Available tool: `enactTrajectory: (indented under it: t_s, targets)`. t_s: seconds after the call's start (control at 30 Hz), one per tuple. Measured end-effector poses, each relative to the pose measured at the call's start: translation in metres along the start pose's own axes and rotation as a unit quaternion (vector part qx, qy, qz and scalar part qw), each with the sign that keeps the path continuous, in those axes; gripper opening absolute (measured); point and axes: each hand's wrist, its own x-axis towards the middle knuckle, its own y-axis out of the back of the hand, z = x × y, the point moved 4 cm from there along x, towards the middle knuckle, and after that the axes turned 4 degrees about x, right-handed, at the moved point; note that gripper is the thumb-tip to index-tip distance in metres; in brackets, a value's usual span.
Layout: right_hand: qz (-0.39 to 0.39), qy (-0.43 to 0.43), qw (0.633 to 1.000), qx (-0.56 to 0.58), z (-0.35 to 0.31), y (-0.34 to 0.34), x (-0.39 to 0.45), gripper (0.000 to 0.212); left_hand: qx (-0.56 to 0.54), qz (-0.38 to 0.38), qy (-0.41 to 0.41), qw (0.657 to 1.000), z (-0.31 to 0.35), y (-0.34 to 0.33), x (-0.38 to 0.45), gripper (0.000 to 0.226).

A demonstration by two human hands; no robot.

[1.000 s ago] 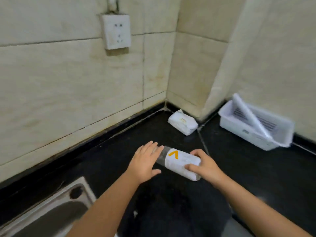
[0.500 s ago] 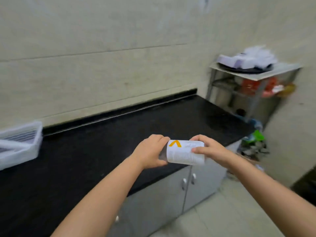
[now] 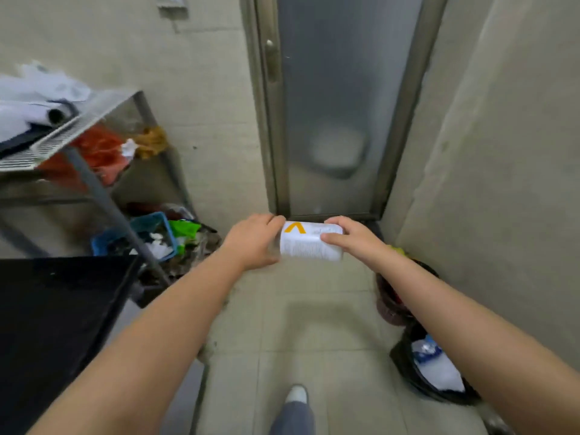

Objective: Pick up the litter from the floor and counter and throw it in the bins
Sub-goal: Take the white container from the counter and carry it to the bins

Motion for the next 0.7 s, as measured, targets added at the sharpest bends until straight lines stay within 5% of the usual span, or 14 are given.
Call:
enactTrajectory:
  t_s: [0.2,0.33,0.53,0.7]
  targets:
    - [0.105,-0.049,0.983,-0.146,0.048,0.106,0.060,0.033,0.033,-0.003,-0.174,0.984,0.054,-0.018,0.166,0.054]
    - [0.152,-0.102,0.972,-0.148,0.093,0.155,0.078,0.040,0.041,-0.033,-0.257,0.965,0.101,-0.042,0.251,0.051]
    - [0.178,-0.219,0.944,-0.170,0.196,0.222,0.095,0.071,0.042,-0.109,-0.327,0.938,0.199,-0.121,0.345,0.062]
    - [0.159,-0.281,0.937,-0.130,0.306,0.272,0.134,0.070,0.009,-0.174,-0.321,0.931,0.256,-0.226,0.414,0.064]
